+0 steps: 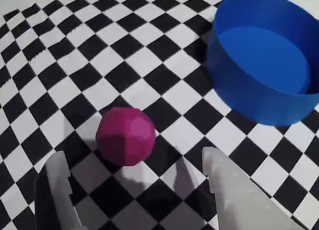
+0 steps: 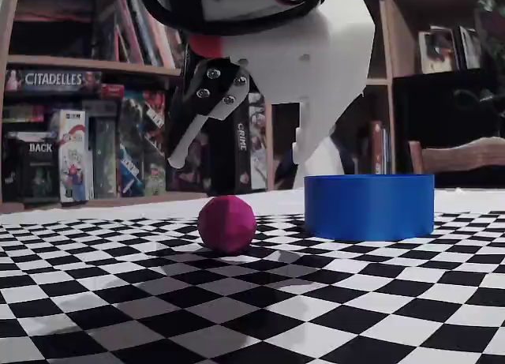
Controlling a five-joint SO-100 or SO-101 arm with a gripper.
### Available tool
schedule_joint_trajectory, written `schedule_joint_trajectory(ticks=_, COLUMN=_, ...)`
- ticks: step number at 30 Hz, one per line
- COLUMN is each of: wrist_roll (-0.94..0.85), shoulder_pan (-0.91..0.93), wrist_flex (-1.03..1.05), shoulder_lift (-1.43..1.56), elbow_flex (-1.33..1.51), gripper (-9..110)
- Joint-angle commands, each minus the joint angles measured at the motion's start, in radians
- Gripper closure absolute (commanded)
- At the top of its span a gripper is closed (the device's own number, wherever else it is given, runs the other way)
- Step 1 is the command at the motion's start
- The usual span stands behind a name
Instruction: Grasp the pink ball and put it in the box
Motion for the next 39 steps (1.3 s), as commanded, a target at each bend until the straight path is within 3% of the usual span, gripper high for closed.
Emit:
schedule_joint_trajectory(ticks=1, wrist_roll=0.005, shoulder_pan=-0.005, wrist_flex=0.012, shoulder_lift=-0.003, elbow_flex=-0.061, gripper=70)
schedule_joint_trajectory(ticks=39, wrist_roll=0.005, shoulder_pan=-0.026, wrist_flex=0.077, shoulder_lift=-0.164, elbow_flex=-0.232, gripper=70)
